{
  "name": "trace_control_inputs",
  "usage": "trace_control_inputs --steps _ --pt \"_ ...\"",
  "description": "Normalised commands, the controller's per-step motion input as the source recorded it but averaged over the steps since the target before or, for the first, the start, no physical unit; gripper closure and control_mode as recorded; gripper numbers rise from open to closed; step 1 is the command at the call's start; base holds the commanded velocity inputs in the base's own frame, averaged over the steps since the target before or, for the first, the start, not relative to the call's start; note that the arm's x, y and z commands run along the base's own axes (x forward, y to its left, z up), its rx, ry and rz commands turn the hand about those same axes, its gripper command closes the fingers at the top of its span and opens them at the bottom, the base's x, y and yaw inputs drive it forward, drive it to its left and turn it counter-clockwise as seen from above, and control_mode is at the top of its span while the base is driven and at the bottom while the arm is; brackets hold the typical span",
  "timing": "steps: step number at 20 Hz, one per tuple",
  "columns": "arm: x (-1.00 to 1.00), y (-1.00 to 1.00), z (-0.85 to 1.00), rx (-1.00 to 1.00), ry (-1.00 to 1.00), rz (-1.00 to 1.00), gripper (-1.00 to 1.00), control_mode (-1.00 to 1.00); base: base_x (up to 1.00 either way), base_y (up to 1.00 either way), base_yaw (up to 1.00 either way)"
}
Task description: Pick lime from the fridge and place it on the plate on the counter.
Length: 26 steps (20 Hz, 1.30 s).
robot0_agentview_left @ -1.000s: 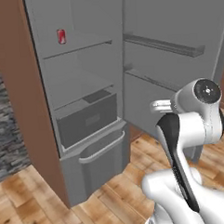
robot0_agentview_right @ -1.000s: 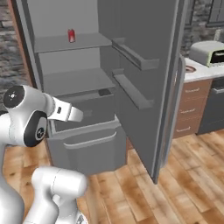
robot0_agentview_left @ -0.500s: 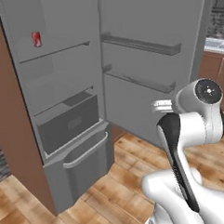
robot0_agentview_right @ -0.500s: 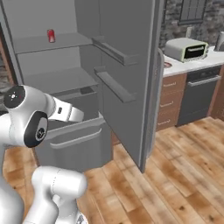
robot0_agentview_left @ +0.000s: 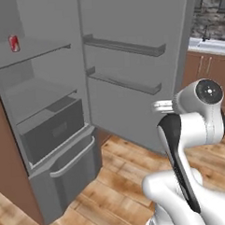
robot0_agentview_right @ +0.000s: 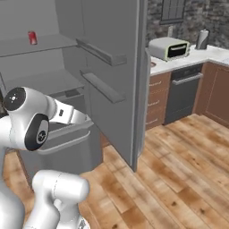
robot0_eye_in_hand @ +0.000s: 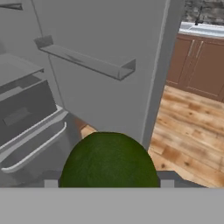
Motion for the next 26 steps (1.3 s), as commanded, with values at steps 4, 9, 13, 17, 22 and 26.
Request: trace_control_inputs --steps 4,9,13,17,22,26 --pt "0.0 0.0 0.0 0.0 0.0 0.0 1.0 1.0 -0.41 -0.08 -0.34" --pt "0.0 0.0 0.0 0.0 0.0 0.0 1.0 1.0 -0.41 -0.18 -0.39" --pt "0.0 0.0 0.0 0.0 0.0 0.0 1.0 1.0 -0.37 -0.22 -0.38" --pt "0.0 0.0 0.0 0.0 0.0 0.0 1.0 1.0 -0.3 -0.26 -0.34" --pt "0.0 0.0 0.0 0.0 0.0 0.0 1.0 1.0 -0.17 -0.22 -0.29" --pt "0.0 0.0 0.0 0.0 0.0 0.0 1.0 1.0 -0.03 -0.18 -0.24"
